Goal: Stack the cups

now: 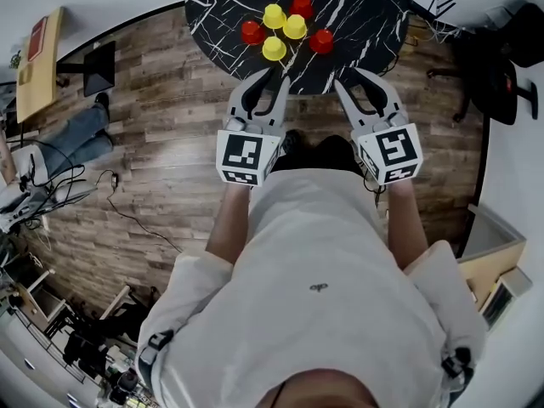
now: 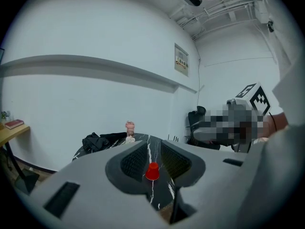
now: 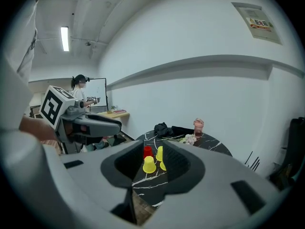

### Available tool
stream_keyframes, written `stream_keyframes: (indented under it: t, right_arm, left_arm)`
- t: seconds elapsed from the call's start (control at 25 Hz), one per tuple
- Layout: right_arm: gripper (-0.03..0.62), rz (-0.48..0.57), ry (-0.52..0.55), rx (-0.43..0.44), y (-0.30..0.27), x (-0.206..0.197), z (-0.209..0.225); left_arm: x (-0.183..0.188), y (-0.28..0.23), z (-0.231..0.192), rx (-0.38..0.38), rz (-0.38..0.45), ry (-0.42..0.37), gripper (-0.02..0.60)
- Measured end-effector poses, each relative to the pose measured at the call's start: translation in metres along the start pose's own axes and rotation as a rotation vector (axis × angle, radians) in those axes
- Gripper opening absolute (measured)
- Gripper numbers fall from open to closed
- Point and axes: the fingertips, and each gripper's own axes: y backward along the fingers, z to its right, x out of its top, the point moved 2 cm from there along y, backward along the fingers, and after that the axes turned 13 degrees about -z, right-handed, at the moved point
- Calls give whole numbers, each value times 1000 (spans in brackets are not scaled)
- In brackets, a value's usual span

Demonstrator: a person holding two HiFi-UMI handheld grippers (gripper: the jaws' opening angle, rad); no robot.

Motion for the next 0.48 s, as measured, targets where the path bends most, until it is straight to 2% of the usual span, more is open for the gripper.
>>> stream_keyframes:
  t: [0.24, 0.48]
  right_arm:
    - [117, -29, 7, 9, -14, -5, 4]
    - [123, -59, 33, 32, -34, -5, 16]
  left_arm:
    - [-6, -3, 0, -4, -17, 10, 77]
    - [-7, -7, -11, 27, -33, 36, 77]
